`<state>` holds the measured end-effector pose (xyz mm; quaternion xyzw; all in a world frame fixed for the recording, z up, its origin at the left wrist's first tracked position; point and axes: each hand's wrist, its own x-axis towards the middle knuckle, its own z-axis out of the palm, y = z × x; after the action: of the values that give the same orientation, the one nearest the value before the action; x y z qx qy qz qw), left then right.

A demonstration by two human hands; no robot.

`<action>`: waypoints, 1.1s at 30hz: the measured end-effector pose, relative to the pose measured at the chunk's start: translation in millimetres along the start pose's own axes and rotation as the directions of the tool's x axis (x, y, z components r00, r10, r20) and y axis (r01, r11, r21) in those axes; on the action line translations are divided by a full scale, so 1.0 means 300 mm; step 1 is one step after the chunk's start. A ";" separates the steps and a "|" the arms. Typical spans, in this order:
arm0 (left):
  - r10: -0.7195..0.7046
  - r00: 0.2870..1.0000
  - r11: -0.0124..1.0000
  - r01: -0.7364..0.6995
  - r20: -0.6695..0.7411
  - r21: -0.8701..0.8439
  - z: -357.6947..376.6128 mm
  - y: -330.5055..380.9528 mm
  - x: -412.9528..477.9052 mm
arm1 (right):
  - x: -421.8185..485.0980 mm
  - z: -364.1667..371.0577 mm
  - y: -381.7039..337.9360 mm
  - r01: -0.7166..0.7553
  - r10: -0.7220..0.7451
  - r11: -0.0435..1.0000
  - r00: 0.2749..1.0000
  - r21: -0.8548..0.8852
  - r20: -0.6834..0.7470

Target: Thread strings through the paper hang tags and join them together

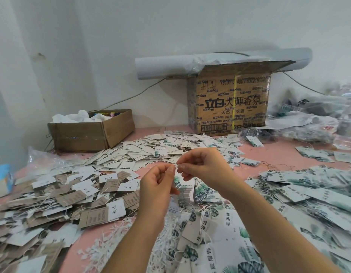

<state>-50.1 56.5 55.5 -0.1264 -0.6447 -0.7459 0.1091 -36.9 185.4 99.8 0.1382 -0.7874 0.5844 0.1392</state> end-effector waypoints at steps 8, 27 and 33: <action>0.018 1.000 0.999 -0.018 0.014 0.036 -0.001 0.004 0.001 | 0.001 -0.001 0.003 0.007 -0.007 1.000 1.000 -0.012 0.020; -0.104 0.994 0.988 0.108 0.038 -0.113 -0.039 0.013 0.024 | -0.004 0.014 0.000 -0.010 -0.006 0.988 0.995 0.154 0.102; -0.075 0.994 0.992 0.083 -0.084 0.096 -0.013 0.004 0.019 | -0.004 0.020 -0.015 -0.002 -0.006 0.995 0.997 0.100 0.081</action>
<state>-55.4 52.6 58.0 -0.0653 -0.6807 -0.7212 0.1113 -34.4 178.3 101.5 0.1694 -0.7620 0.6169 0.1005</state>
